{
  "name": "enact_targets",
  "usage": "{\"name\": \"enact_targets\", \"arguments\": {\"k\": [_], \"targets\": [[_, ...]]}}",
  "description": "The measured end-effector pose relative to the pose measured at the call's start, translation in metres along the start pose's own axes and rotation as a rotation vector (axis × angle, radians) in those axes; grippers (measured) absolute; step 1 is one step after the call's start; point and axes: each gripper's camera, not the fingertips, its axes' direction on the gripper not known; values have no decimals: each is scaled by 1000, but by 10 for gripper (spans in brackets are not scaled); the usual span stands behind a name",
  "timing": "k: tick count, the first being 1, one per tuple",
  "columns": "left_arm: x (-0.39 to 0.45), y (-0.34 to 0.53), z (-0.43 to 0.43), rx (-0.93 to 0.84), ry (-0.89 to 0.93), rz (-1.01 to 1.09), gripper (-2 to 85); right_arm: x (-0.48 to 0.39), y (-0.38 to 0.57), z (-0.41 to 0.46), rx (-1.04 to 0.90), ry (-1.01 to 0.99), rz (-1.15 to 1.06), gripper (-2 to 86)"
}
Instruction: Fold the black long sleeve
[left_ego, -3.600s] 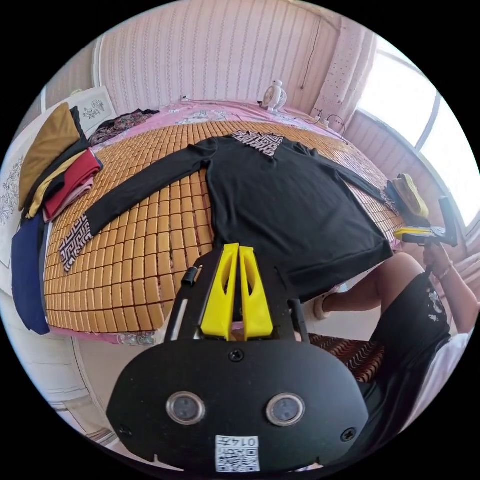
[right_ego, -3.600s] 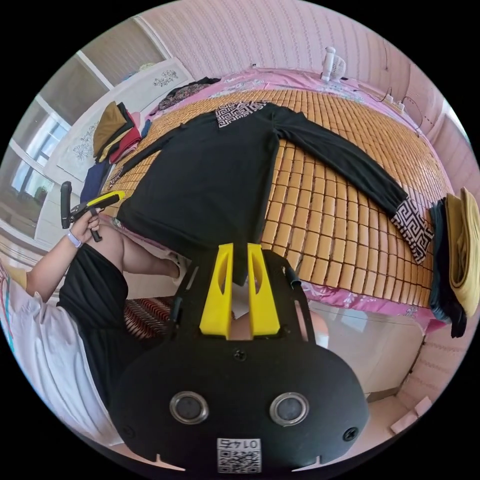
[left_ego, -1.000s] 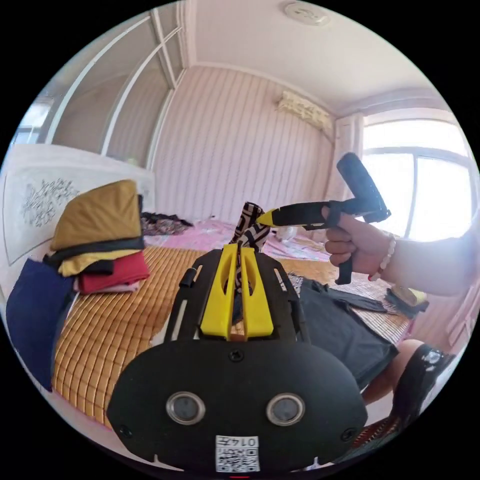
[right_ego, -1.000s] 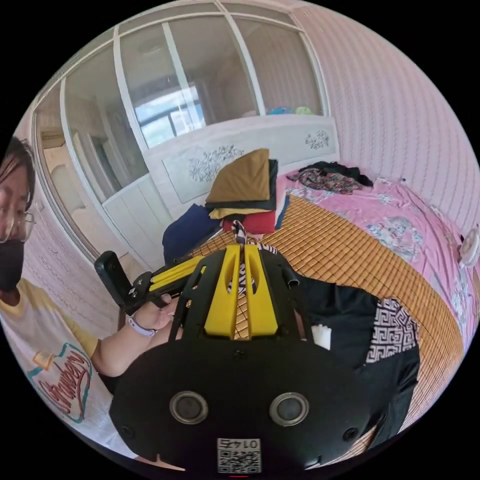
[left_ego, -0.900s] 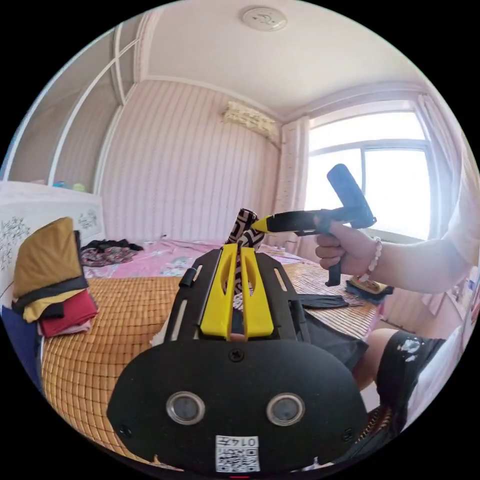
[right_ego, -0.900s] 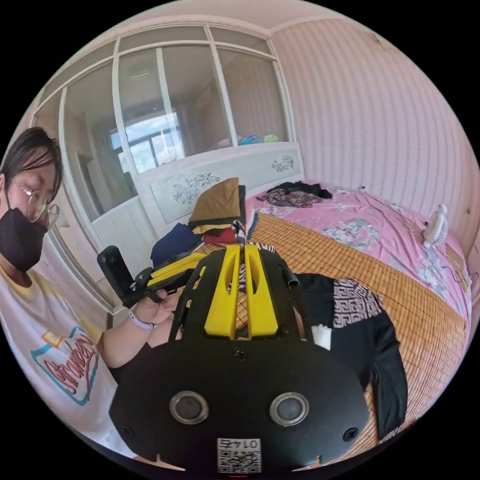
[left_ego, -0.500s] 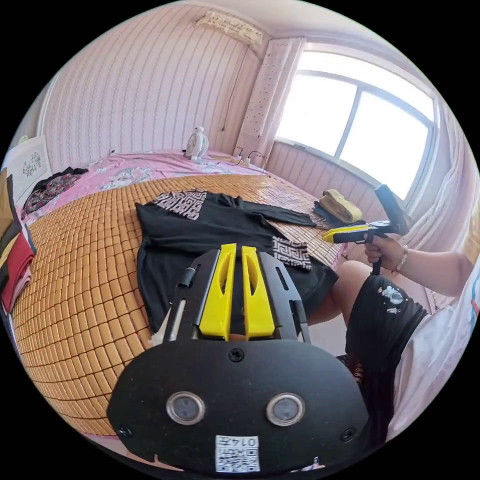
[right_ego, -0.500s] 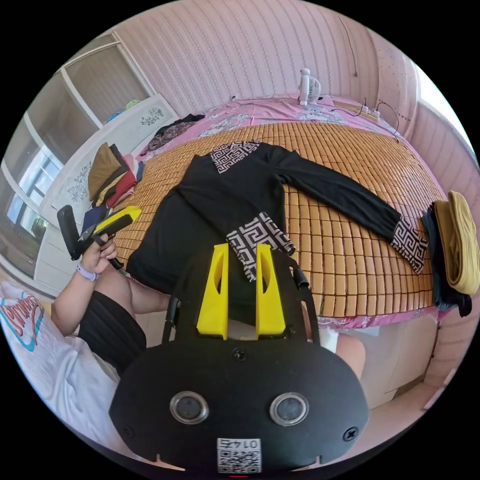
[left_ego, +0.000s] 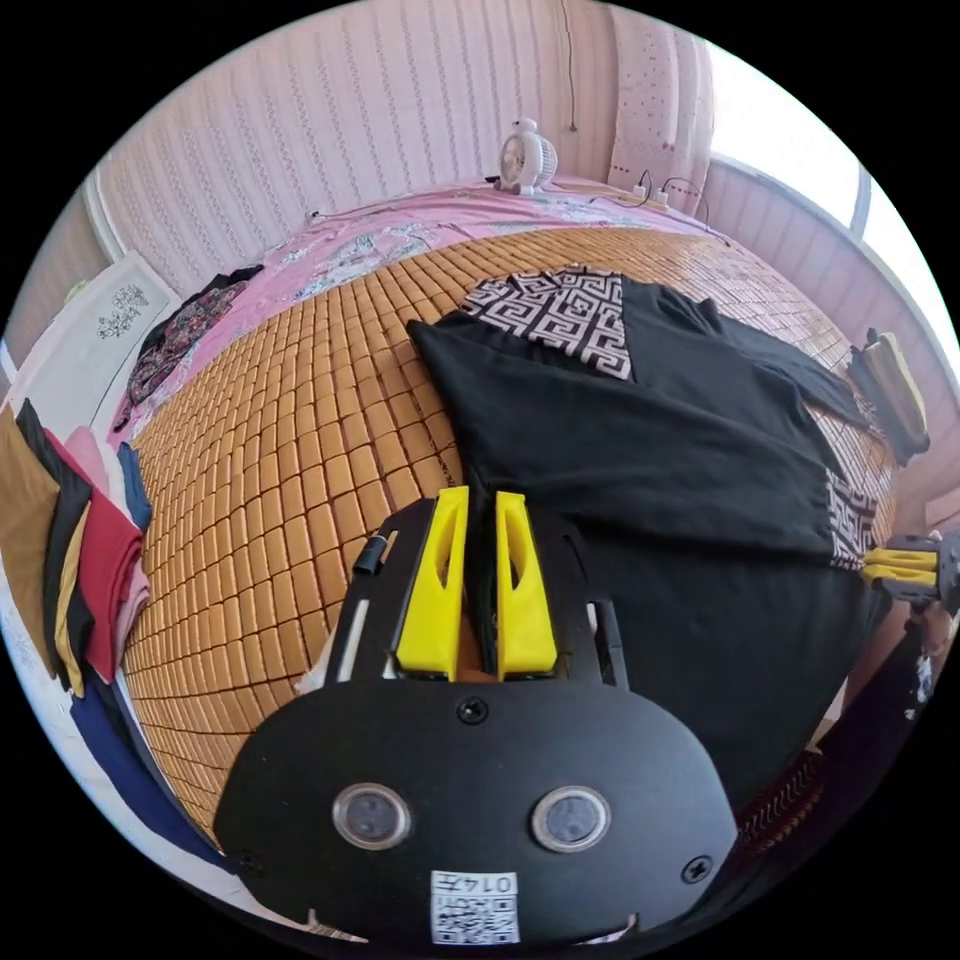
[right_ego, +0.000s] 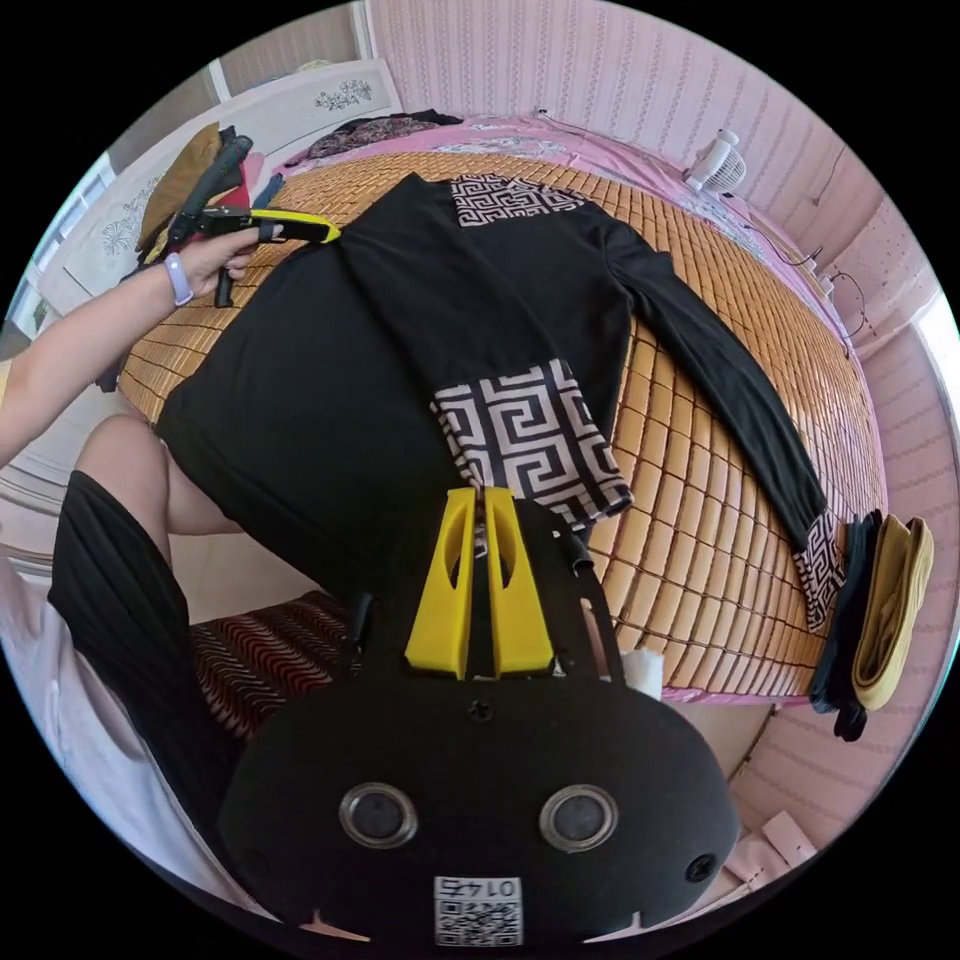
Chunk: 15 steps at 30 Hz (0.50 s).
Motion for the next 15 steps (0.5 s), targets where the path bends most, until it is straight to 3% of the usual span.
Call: {"name": "enact_targets", "arguments": {"k": [4, 11, 15], "targets": [[-4, -9, -16, 70, -52, 26, -4, 10, 2, -46, 72, -77, -20, 3], [-55, -1, -8, 44, 154, -252, -3, 13, 9, -46, -33, -122, 3, 63], [-62, 0, -30, 76, 111, -264, 6, 32, 20, -74, -1, -173, 0, 80]]}}
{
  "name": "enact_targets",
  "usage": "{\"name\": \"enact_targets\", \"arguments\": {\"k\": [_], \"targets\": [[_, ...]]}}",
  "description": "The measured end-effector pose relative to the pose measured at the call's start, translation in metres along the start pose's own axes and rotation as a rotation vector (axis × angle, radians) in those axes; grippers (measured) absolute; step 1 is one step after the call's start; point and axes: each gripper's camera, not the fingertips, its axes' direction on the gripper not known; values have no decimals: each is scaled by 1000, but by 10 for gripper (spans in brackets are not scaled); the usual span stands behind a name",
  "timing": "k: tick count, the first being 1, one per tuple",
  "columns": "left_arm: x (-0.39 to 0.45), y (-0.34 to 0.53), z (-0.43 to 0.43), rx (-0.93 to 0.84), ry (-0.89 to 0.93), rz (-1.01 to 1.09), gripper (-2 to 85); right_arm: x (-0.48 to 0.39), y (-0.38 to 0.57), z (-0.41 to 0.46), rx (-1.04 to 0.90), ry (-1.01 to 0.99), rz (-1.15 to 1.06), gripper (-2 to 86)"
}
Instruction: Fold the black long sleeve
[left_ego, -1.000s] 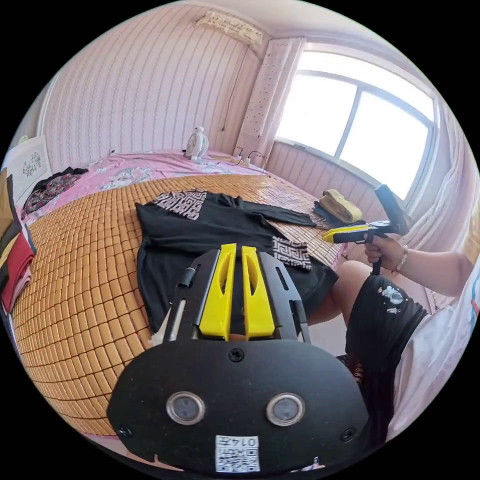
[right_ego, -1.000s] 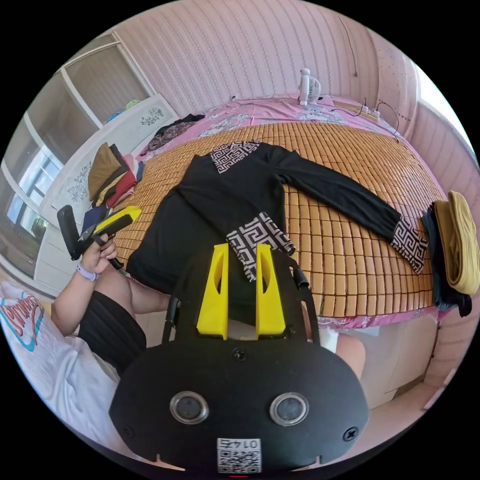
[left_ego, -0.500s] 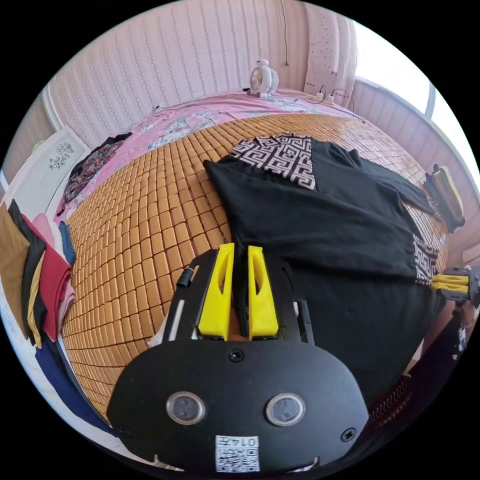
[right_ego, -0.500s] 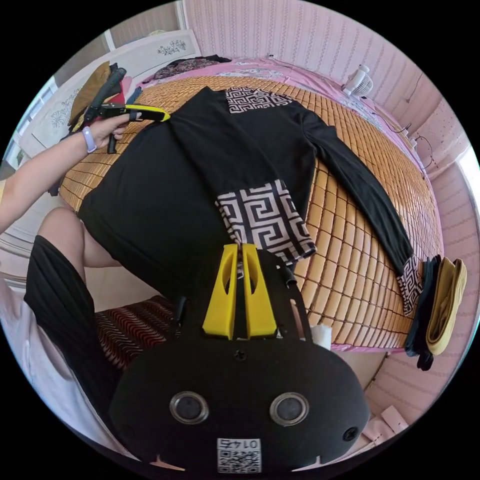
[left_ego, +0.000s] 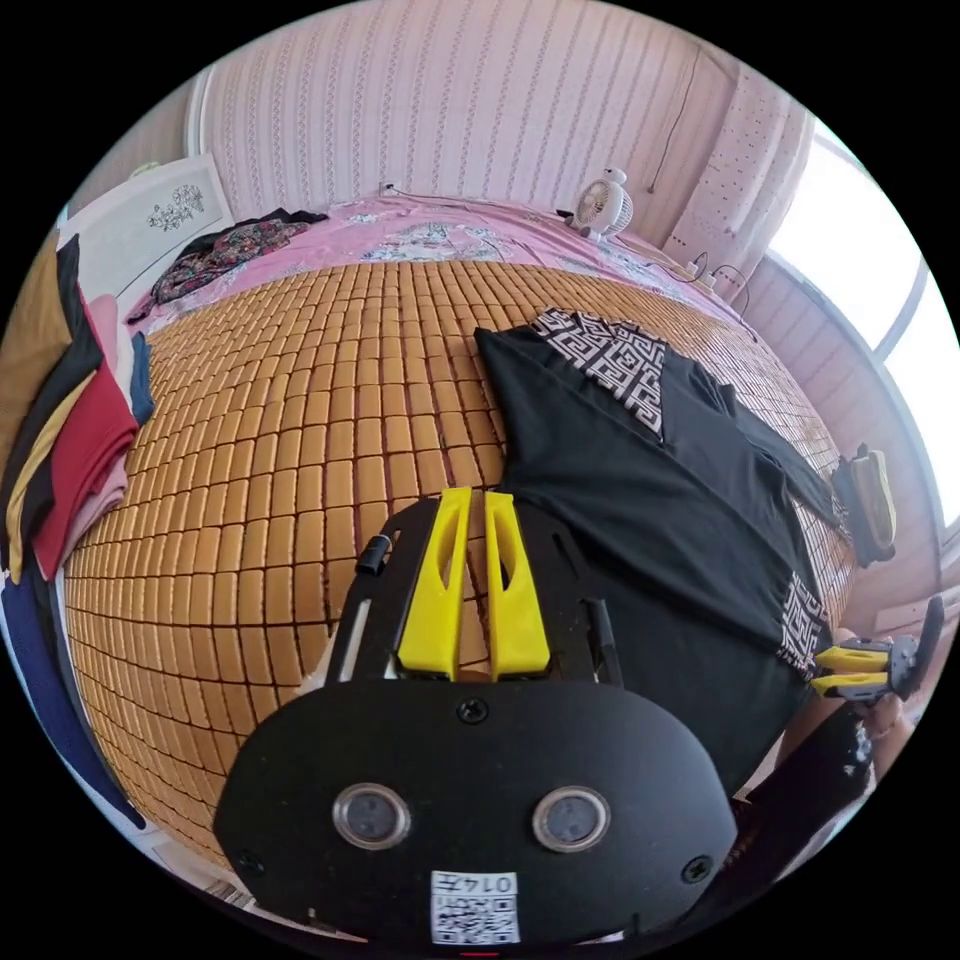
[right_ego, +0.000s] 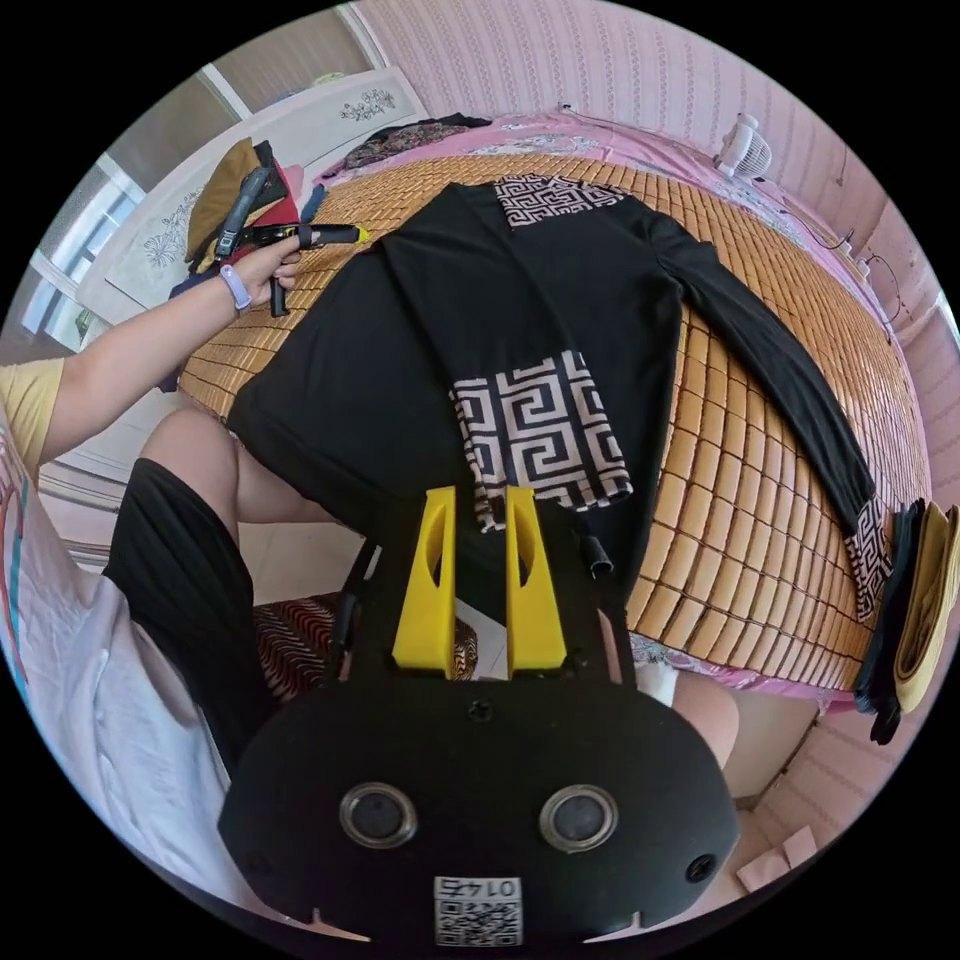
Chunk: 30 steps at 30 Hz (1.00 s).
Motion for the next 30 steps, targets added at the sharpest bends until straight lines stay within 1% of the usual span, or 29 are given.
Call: {"name": "enact_targets", "arguments": {"k": [3, 5, 6, 8, 9, 11, 14, 16, 18, 19, 20, 22, 25, 27, 29, 30], "targets": [[10, 4, -31, 63, 26, 55, 7, 32, 17, -37, 112, 33, 94, 85], [33, 11, -49, 80, 86, 133, 5, 74, 35, -68, 234, 158, 250, 96], [41, 13, -51, 77, 110, 152, 5, 87, 40, -75, 258, 191, 298, 100], [80, 25, -54, 50, 197, 234, 5, 142, 60, -100, 330, 310, 503, 116], [91, 28, -52, 36, 214, 259, 5, 156, 66, -105, 340, 340, 553, 118], [133, 40, -43, -10, 257, 337, 6, 209, 87, -117, 366, 407, 757, 128], [172, 49, -27, -59, 290, 374, 7, 262, 110, -124, 391, 408, 960, 133], [185, 51, -19, -72, 277, 382, 8, 282, 118, -122, 390, 411, 1040, 131], [193, 52, -8, -101, 249, 390, 6, 295, 119, -117, 348, 401, 1050, 117], [196, 53, 1, -138, 222, 406, 4, 292, 116, -117, 346, 481, 995, 101], [195, 54, 4, -134, 217, 417, 1, 288, 113, -114, 318, 541, 960, 85], [194, 55, 4, -125, 216, 440, -6, 281, 110, -115, 302, 569, 891, 62], [192, 56, 4, -126, 216, 479, -9, 278, 109, -122, 280, 515, 876, 36], [186, 54, 5, -135, 235, 462, -9, 270, 107, -135, 350, 455, 844, 27], [178, 54, 6, -140, 254, 447, -10, 251, 99, -163, 522, 354, 773, 18], [176, 54, 6, -139, 257, 443, -10, 245, 94, -172, 566, 326, 745, 17]]}}
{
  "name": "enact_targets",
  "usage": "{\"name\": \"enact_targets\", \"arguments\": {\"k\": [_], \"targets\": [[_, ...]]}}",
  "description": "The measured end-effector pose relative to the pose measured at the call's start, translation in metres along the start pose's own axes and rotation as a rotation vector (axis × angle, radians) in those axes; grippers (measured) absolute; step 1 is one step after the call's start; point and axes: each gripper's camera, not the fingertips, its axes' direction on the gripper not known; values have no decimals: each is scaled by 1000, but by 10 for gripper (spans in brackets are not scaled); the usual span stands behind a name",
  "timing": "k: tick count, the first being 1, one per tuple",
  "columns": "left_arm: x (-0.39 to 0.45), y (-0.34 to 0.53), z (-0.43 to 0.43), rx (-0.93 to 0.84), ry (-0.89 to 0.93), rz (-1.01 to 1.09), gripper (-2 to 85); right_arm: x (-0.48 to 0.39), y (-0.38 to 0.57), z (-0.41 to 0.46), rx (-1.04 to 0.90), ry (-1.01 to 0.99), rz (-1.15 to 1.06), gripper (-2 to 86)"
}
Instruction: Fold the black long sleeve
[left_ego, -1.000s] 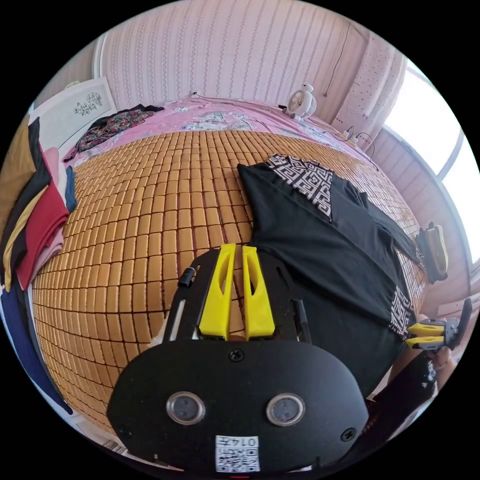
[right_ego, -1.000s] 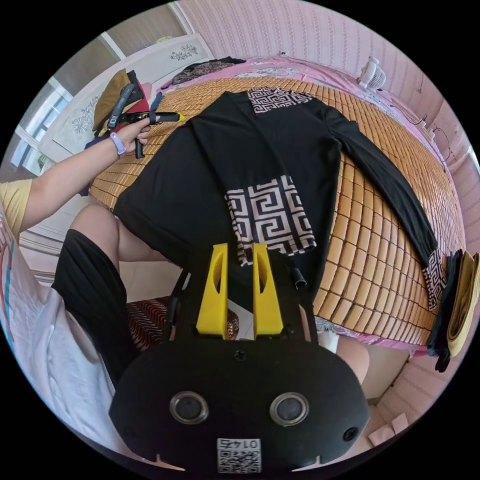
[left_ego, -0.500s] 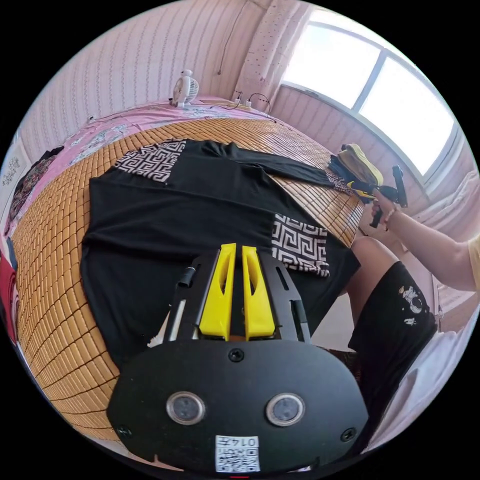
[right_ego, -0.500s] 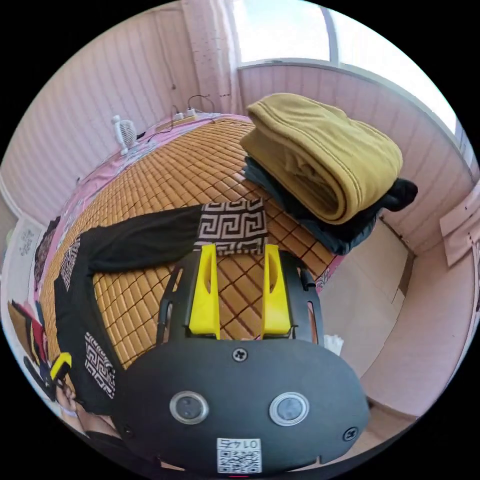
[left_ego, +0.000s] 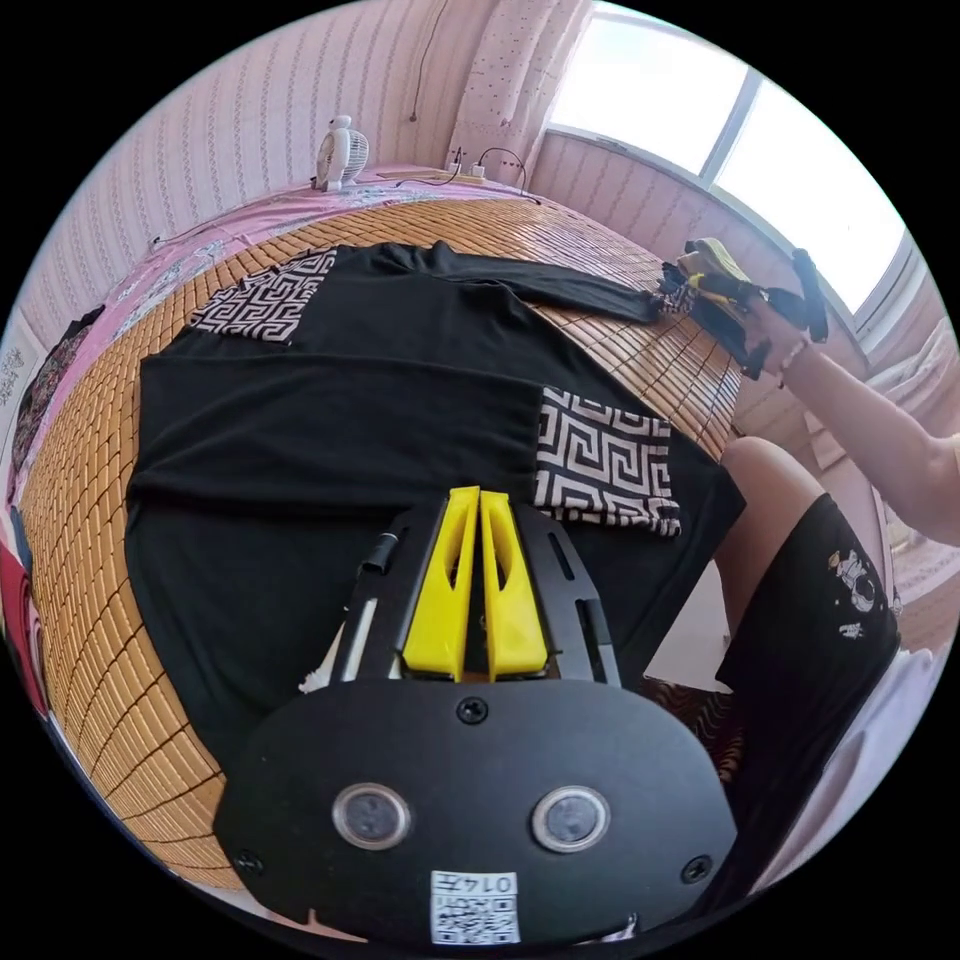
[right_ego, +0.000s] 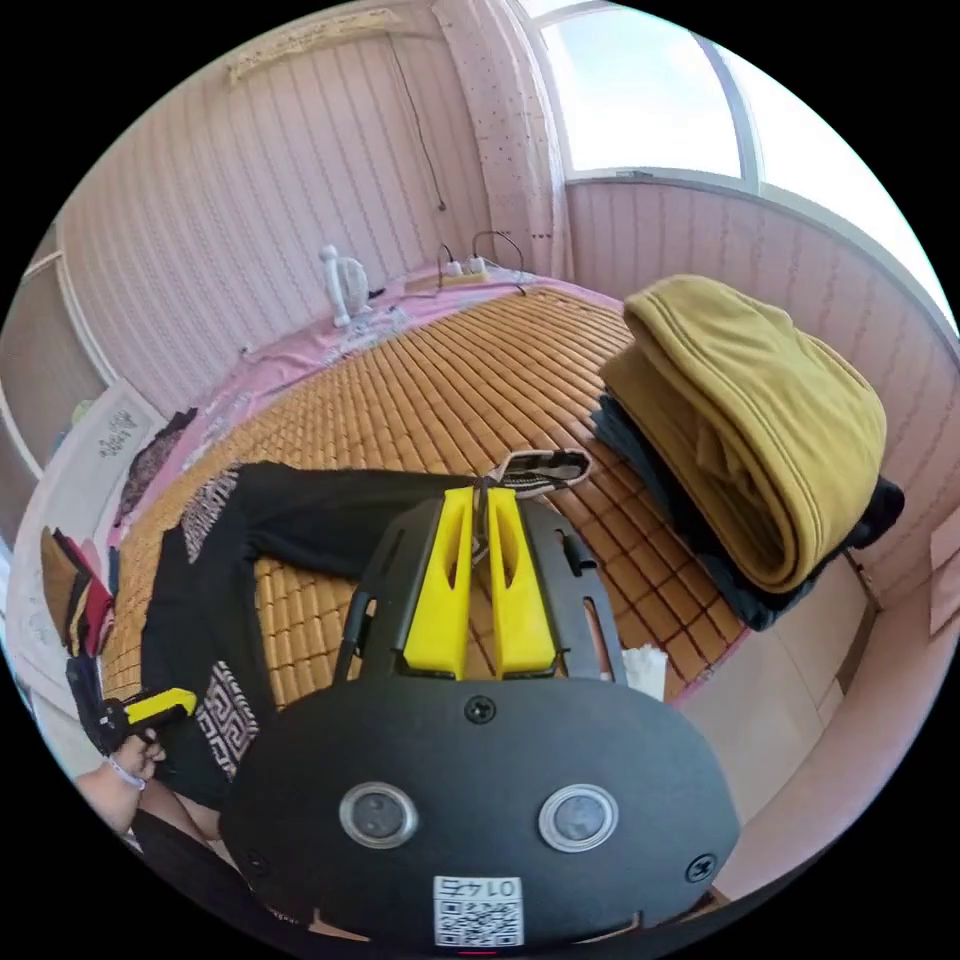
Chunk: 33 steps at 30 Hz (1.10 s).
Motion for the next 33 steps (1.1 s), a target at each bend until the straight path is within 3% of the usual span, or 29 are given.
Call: {"name": "enact_targets", "arguments": {"k": [3, 8, 10, 13, 17, 20, 27, 33], "targets": [[-9, 7, -6, 16, 6, -40, -10, -48, -22, -48, 182, -274, -114, 14], [-35, 49, -52, 116, 52, -173, -10, -167, -23, -142, 449, -827, -491, 20], [-41, 72, -75, 144, 37, -198, -10, -210, -4, -157, 403, -1007, -661, 28], [-56, 120, -115, 172, -8, -277, -10, -278, 56, -146, 150, -1187, -931, 53], [-76, 182, -144, 109, -72, -402, -8, -321, 157, -93, -230, -1163, -1069, 79], [-82, 202, -154, 112, -69, -437, -3, -320, 191, -74, -349, -1072, -1052, 83], [-106, 179, -141, 201, -6, -410, 39, -309, 185, -47, -358, -900, -930, 89], [-188, 125, -127, 268, -113, -405, 58, -293, 94, 23, -255, -663, -701, 98]]}}
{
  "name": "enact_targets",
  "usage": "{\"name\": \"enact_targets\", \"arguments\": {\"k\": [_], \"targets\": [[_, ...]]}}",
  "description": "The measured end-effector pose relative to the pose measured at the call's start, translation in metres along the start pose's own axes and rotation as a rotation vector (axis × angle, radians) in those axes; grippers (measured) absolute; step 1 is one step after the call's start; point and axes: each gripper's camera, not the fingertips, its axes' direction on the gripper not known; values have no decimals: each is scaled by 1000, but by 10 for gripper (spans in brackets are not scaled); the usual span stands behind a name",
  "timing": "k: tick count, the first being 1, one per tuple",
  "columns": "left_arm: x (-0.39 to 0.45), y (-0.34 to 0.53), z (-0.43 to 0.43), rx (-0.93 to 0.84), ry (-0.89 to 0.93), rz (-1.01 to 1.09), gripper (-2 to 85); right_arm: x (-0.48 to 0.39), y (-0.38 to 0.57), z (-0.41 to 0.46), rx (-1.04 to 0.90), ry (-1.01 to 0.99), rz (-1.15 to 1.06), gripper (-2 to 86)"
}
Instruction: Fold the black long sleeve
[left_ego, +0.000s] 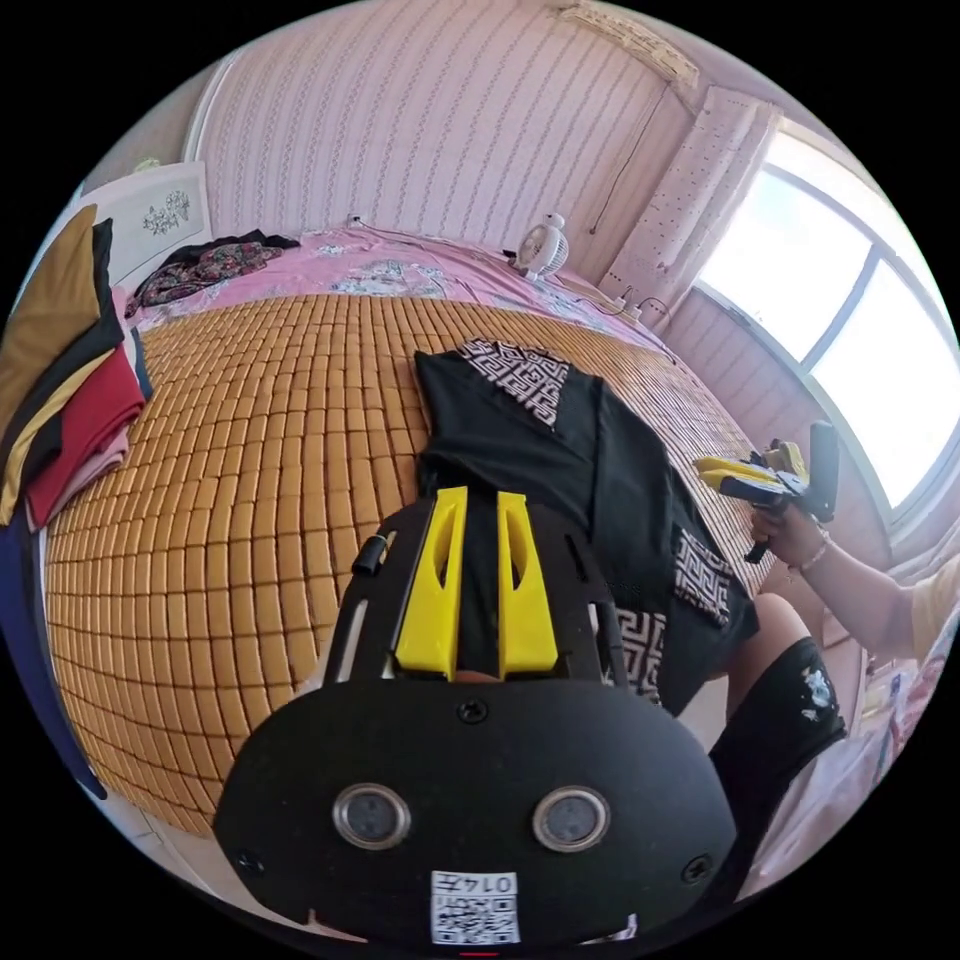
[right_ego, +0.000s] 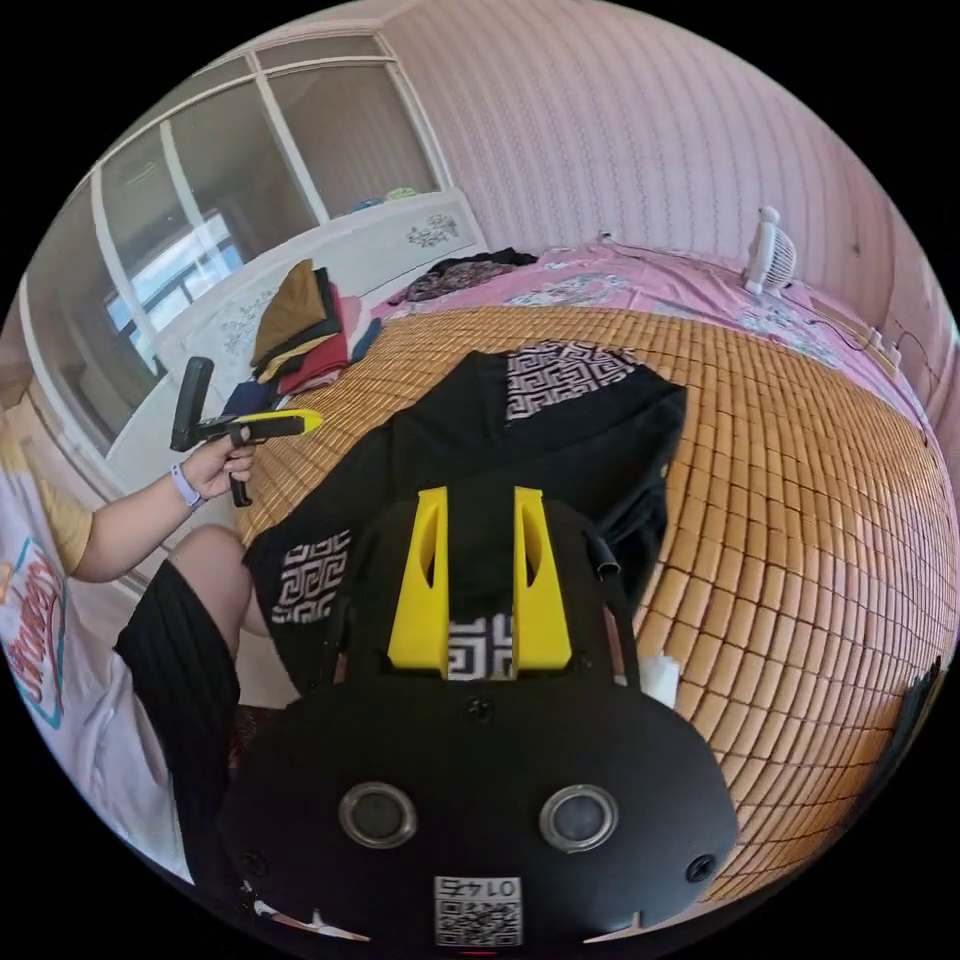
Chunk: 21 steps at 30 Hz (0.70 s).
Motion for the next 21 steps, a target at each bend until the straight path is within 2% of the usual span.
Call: {"name": "enact_targets", "arguments": {"k": [3, 5, 9, 13, 15, 17, 21], "targets": [[-30, -47, 31, 17, -44, -11, 60, 61, -39, 19, 5, 119, 96, 102], [-52, -79, 57, 41, -2, -56, 68, 103, -69, 44, -36, 207, 151, 106], [-74, -116, 102, -17, 6, -112, 91, 158, -105, 82, -59, 215, 274, 111], [-64, -143, 148, -119, -97, -41, 92, 198, -132, 117, -86, 188, 363, 92], [-62, -153, 164, -191, -145, -42, 78, 207, -141, 127, -104, 107, 353, 62], [-58, -164, 170, -221, -199, -11, 36, 213, -153, 134, -157, 122, 331, 27], [-52, -180, 157, -191, -260, 49, -5, 215, -167, 121, -109, 138, 255, 15]]}}
